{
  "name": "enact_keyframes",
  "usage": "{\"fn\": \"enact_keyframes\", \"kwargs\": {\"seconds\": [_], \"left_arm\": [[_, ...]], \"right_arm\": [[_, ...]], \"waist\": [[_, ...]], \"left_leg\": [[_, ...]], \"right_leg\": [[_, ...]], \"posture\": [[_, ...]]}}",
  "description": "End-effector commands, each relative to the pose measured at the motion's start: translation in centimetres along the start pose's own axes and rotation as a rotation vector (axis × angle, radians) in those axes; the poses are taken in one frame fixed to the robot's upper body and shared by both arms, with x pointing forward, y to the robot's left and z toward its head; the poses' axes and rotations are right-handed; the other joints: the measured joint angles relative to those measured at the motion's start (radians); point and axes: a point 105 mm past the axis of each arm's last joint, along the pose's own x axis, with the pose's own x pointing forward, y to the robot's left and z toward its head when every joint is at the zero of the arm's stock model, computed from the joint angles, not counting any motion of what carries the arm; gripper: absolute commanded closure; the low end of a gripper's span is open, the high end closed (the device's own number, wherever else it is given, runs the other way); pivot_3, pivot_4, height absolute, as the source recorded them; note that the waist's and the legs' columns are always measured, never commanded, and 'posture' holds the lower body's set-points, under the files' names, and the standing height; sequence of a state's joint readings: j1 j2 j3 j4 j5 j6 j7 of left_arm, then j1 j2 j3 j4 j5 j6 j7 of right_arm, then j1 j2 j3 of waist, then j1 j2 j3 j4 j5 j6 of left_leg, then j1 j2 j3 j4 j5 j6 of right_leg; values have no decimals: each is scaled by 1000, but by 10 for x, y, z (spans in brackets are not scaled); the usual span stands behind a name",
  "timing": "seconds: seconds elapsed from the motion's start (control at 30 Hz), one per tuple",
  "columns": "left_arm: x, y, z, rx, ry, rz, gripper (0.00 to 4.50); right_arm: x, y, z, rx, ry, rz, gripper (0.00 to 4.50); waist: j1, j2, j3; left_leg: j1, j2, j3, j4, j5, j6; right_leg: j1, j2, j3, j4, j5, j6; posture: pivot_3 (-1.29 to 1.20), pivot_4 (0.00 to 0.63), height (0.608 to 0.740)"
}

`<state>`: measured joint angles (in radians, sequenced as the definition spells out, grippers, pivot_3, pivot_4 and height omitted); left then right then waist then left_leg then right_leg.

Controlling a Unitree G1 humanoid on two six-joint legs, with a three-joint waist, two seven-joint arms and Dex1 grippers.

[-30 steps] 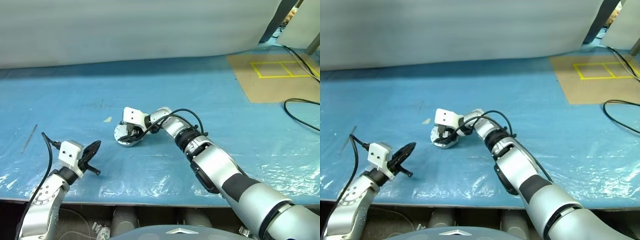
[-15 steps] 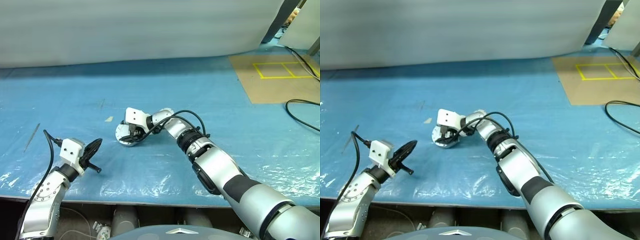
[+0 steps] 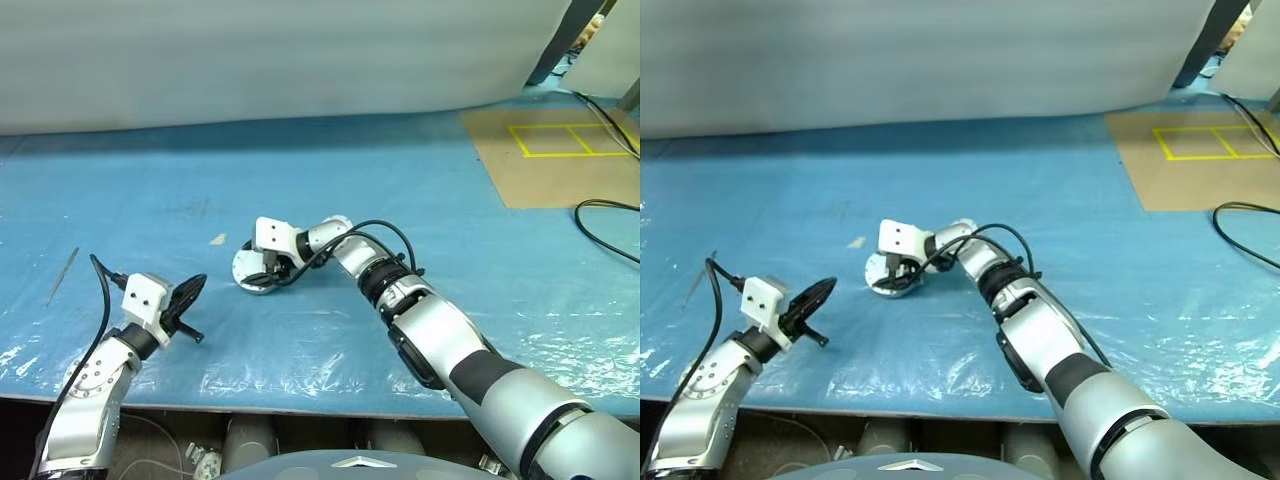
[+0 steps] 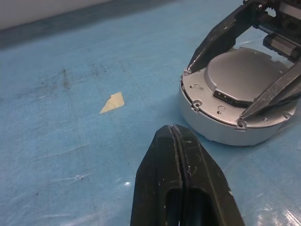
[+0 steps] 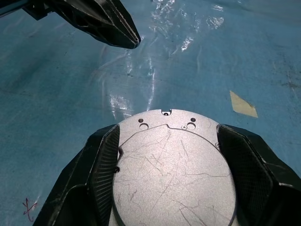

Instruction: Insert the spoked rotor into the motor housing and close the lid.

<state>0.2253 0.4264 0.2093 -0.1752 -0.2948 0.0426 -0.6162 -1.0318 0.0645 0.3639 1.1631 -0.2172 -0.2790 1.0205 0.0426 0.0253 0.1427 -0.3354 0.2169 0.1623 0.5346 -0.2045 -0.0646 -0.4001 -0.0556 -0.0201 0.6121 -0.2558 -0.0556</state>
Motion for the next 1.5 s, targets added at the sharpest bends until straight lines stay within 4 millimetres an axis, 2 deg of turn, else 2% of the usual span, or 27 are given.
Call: {"fn": "enact_keyframes", "kwargs": {"seconds": [0.03,0.13,0.33,0.47,0.73,0.87,1.03,1.27,1.3,1.5], "left_arm": [[-2,-4,12,20,-43,-21,4500],[-3,-5,13,21,-41,-31,4500],[-4,-6,13,22,-32,-48,4500],[-3,-8,12,21,-25,-61,4500],[-4,-12,12,17,-17,-78,4500],[-3,-13,12,16,-17,-82,4500],[1,-14,14,16,-24,-88,4500],[7,-19,19,10,-50,-113,4500],[10,-20,18,11,-40,-122,4500],[34,-35,-21,123,205,-220,4500]], "right_arm": [[-10,31,-61,147,162,90,1487],[-11,32,-57,147,139,115,1487],[-14,37,-57,133,142,163,1487],[-7,32,-53,132,132,112,1487],[9,43,-51,136,130,121,1487],[11,49,-52,149,138,153,1487],[15,47,-46,227,104,141,1487],[16,52,-54,174,149,146,1487],[15,52,-54,174,151,145,1487],[14,48,-52,184,141,124,1487]], "waist": [[0,0,0],[0,-1,0],[0,-2,-1],[0,-2,-1],[-5,-4,-1],[-11,-4,-1],[-23,-6,-3],[-27,-6,-3],[-27,-6,-3],[-25,-2,-6]], "left_leg": [[0,0,0,0,0,0],[-1,1,2,0,0,0],[-7,3,5,0,0,1],[-7,3,5,0,0,1],[-3,7,8,0,0,1],[-2,7,9,0,0,1],[-2,7,10,0,0,1],[-2,7,10,0,0,1],[-2,7,10,0,0,1],[1,7,10,0,0,1]], "right_leg": [[0,0,0,-1,0,0],[0,0,0,-5,3,-5],[-3,0,-2,-7,2,-5],[-3,0,-3,-6,2,-5],[-1,1,-2,-4,2,-5],[-1,2,-2,-4,2,-5],[-1,2,-1,-5,1,-5],[-1,2,-1,-4,1,-5],[-1,2,-1,-4,1,-5],[3,2,-1,-4,1,-5]], "posture": [[0,150,740],[0,150,740],[0,150,740],[0,150,740],[0,150,740],[0,150,740],[0,150,740],[0,150,740],[0,150,740],[0,150,740]]}}
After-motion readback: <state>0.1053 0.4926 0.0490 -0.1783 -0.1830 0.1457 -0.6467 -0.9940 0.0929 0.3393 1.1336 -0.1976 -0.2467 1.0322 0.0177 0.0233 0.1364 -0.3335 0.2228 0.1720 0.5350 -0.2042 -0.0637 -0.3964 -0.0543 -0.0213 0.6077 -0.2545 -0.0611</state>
